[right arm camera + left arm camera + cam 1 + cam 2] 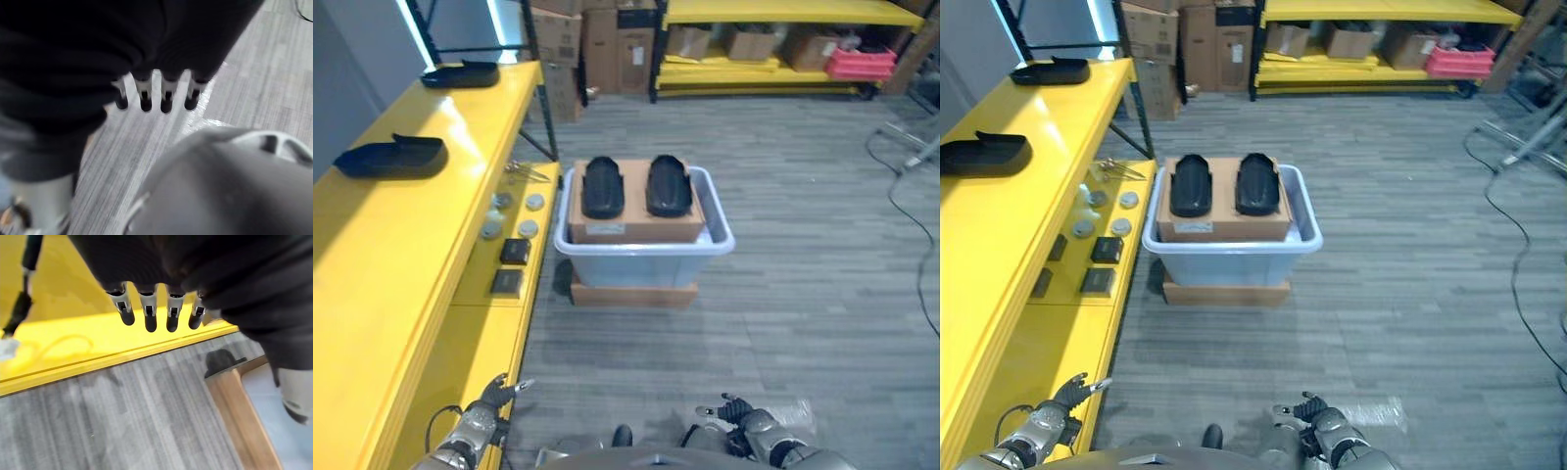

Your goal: Move parts from the plastic box to the shelf.

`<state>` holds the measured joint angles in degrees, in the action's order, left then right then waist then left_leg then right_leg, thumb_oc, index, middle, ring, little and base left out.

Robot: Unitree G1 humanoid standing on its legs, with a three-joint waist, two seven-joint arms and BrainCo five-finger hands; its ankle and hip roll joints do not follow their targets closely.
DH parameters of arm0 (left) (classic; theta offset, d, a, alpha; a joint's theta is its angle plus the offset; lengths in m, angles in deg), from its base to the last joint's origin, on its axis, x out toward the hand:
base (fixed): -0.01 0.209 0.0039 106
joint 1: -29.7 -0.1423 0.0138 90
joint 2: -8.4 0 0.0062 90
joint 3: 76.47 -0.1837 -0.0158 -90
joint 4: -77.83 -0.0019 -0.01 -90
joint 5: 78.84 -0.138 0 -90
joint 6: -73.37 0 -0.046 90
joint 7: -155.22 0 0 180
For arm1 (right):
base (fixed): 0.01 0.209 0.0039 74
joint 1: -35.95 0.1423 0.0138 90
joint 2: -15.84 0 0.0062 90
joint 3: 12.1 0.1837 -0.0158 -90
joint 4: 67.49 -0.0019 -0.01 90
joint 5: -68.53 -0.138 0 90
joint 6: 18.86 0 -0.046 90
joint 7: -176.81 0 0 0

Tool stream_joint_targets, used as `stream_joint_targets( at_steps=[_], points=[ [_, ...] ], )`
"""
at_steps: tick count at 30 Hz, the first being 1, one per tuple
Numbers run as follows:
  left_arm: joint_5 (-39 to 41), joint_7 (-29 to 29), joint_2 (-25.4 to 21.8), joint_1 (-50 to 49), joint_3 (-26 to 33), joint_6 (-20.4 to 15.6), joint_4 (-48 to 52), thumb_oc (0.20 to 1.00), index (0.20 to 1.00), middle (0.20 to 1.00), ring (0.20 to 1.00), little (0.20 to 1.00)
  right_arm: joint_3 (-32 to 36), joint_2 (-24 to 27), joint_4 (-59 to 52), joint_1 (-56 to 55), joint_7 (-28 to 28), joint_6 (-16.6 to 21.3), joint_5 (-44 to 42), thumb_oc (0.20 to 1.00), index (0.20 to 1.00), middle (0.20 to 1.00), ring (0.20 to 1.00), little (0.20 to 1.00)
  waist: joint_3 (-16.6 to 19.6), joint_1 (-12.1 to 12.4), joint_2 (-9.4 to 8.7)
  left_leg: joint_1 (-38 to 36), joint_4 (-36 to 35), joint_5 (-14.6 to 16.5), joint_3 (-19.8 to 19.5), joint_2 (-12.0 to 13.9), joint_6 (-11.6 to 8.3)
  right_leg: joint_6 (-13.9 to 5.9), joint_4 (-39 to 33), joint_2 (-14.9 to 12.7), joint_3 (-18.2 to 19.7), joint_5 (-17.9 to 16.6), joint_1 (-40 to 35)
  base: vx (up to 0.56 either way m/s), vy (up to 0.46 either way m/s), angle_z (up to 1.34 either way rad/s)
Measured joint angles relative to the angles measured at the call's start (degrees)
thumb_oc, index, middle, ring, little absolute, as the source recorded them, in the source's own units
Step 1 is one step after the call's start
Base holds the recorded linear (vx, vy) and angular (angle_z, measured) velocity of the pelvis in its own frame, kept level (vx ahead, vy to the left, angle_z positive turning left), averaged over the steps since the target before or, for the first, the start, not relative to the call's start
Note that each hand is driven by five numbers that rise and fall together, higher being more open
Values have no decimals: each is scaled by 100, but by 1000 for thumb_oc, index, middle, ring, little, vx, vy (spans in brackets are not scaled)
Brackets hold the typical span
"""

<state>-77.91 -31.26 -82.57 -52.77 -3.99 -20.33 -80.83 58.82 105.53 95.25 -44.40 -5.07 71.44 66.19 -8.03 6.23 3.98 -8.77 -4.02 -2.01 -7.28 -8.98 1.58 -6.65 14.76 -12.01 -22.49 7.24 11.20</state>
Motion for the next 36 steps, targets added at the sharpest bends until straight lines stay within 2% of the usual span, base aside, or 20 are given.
stream_joint_targets(
  at_steps=[2, 3, 4, 5, 6, 7, 9, 10, 12, 14, 15, 17, 20, 22, 25, 28, 29, 32, 33, 36],
  points=[
    [-1, -30, 43, -14, -9, 9, -53, 1000, 1000, 1000, 1000, 1000, 13, -66, 20, -1, 5, 1, 0, 1000, 1000, 1000, 1000, 1000, 16, -118, -43, -84, 67, 11, -212, -51, 0, 125, -601, 526, 674, -367, 89, 314, -207, 49],
    [-3, -26, 134, -40, -23, -4, -54, 1000, 1000, 1000, 1000, 1000, 37, -62, 62, -113, 9, -3, -13, 1000, 1000, 1000, 1000, 1000, 34, -273, -64, -257, 75, 84, -371, -96, -98, 259, -499, 939, 962, -643, 154, 333, -227, 88],
    [-4, -24, 138, -107, -53, -10, -62, 1000, 1000, 1000, 1000, 1000, 84, -98, 90, -152, 7, -10, -19, 1000, 1000, 1000, 1000, 1000, 41, -258, -103, -339, 114, 86, -374, -151, -102, 471, -523, 1077, 1068, -786, 129, 321, -208, 75],
    [-6, -26, 145, -203, -66, -25, -75, 1000, 1000, 1000, 1000, 1000, 125, -146, 232, -159, 8, -15, 0, 1000, 1000, 1000, 1000, 1000, 64, -250, -152, -462, 151, 89, -363, -224, -106, 748, -447, 1154, 929, -909, 58, 261, -198, 42],
    [-5, -20, 169, -386, -66, -25, -72, 1000, 1000, 1000, 1000, 1000, 146, -181, 420, -242, 10, -27, 1, 1000, 1000, 1000, 1000, 1000, 175, -216, -296, -541, 330, 89, -376, -471, -106, 1120, -534, 1188, 758, -1121, -118, 213, -197, 49],
    [-4, -19, 172, -444, -63, -26, -72, 1000, 1000, 1000, 1000, 1000, 183, -165, 473, -351, 7, -23, 1, 1000, 1000, 1000, 1000, 1000, 244, -167, -494, -485, 682, 137, -405, -794, -134, 1324, -746, 1092, 831, -1314, -267, 215, -253, 43],
    [-2, 13, 406, -631, -36, -23, -198, 1000, 1000, 1000, 1000, 1000, 272, 52, 464, -470, 2, -52, -1, 1000, 1000, 1000, 1000, 1000, 215, -57, -374, -17, 1655, 784, -310, -750, 86, 1416, -1283, 1034, 1051, -1347, -671, 122, -157, 50],
    [-2, 42, 441, -669, 44, -53, -285, 1000, 1000, 1000, 1000, 1000, 415, 92, 465, -524, 3, -48, -1, 1000, 1000, 1000, 1000, 1000, 220, 7, -344, 255, 2085, 826, -359, -524, 18, 1417, -1430, 1051, 1019, -1346, -781, 46, -73, 47],
    [-1, 70, 502, -819, 131, -13, -561, 1000, 1000, 1000, 1000, 1000, 428, 116, 473, -404, -4, -59, -1, 1000, 1000, 1000, 1000, 1000, 151, 126, -313, 846, 3155, 1100, -362, -57, -427, 1383, -1559, 1090, 1039, -1343, -963, 47, -95, 1],
    [-3, 84, 578, -870, 152, 48, -691, 1000, 1000, 1000, 1000, 1000, 454, 155, 461, -264, -12, -46, -7, 1000, 1000, 1000, 1000, 1000, -7, 108, -307, 1362, 3896, 1031, -273, 174, -630, 1358, -1667, 1067, 1018, -1326, -1076, 79, -51, -4],
    [-3, 89, 580, -896, 154, 56, -690, 1000, 1000, 1000, 1000, 1000, 453, 151, 456, -209, -13, -48, -12, 1000, 1000, 1000, 1000, 1000, -88, 101, -347, 1469, 3778, 1020, -208, 281, -644, 1349, -1701, 1024, 1014, -1321, -1148, 125, -13, -1],
    [-4, 84, 550, -912, 153, 72, -710, 1000, 1000, 1000, 1000, 1000, 450, 199, 433, -103, -17, -49, -22, 1000, 1000, 1000, 1000, 1000, -176, 136, -439, 1319, 1872, 769, -72, 498, -603, 1208, -1942, 888, 951, -1231, -1343, 117, 49, -3],
    [-6, 88, 530, -899, 109, 74, -699, 1000, 1000, 1000, 1000, 1000, 473, 318, 388, -57, -33, -45, -71, 1000, 1000, 1000, 1000, 1000, -195, 96, -289, 1127, 735, 251, -81, 716, -606, 990, -1978, 891, 906, -1236, -1410, 52, 67, -12],
    [-8, 92, 570, -906, 64, 75, -661, 1000, 1000, 1000, 1000, 1000, 470, 396, 340, -94, -80, -31, -71, 1000, 1000, 1000, 1000, 1000, -121, 65, -22, 882, 595, 120, -93, 871, -527, 780, -1914, 962, 947, -1227, -1434, 32, 112, -32],
    [-7, 96, 413, -819, 63, 73, -564, 1000, 1000, 1000, 1000, 1000, 475, 300, 268, -83, -82, 0, -72, 1000, 1000, 1000, 1000, 1000, -140, 5, -104, 629, 278, -94, 180, 723, -141, 437, -1213, 631, 1012, -950, -1125, 9, 50, -41],
    [25, -37, 384, -698, 174, 82, -573, 1000, 1000, 1000, 1000, 1000, 469, 161, 241, -103, -66, -7, -72, 1000, 1000, 1000, 1000, 1000, -148, -109, -145, 507, 170, -94, 254, 618, -50, 205, -426, 276, 1051, -604, -782, 57, -187, -15],
    [4, 46, 416, -629, 185, 56, -549, 1000, 1000, 1000, 1000, 1000, 440, 31, 204, -104, -65, -46, -66, 1000, 1000, 1000, 1000, 1000, -142, -103, -118, 488, 168, -38, 331, 668, -17, 56, -157, -79, 1156, -488, -618, 108, -279, -11],
    [14, 55, 277, -480, 241, 60, -607, 1000, 1000, 1000, 1000, 1000, 453, -101, 182, -52, -59, -47, -55, 1000, 1000, 1000, 1000, 1000, -99, -53, -183, 457, 169, 72, 424, 695, -105, -180, -699, -679, 823, -681, -548, 240, -383, -28],
    [37, 48, 188, -508, 410, 58, -620, 1000, 1000, 1000, 1000, 1000, 445, -163, 62, -16, -57, -43, -58, 1000, 1000, 1000, 1000, 1000, -77, -97, -224, 381, 154, 88, 472, 769, -221, -374, -1180, -766, 806, -867, -645, 240, -342, -19],
    [125, 34, 74, -657, 498, 0, -609, 1000, 1000, 1000, 1000, 1000, 358, -308, 10, -135, 15, -39, -65, 1000, 1000, 1000, 1000, 1000, 41, -143, -392, 155, 129, 256, 464, 880, -367, -404, -1508, -611, 755, -1079, -931, 209, -363, -2]
  ],
)
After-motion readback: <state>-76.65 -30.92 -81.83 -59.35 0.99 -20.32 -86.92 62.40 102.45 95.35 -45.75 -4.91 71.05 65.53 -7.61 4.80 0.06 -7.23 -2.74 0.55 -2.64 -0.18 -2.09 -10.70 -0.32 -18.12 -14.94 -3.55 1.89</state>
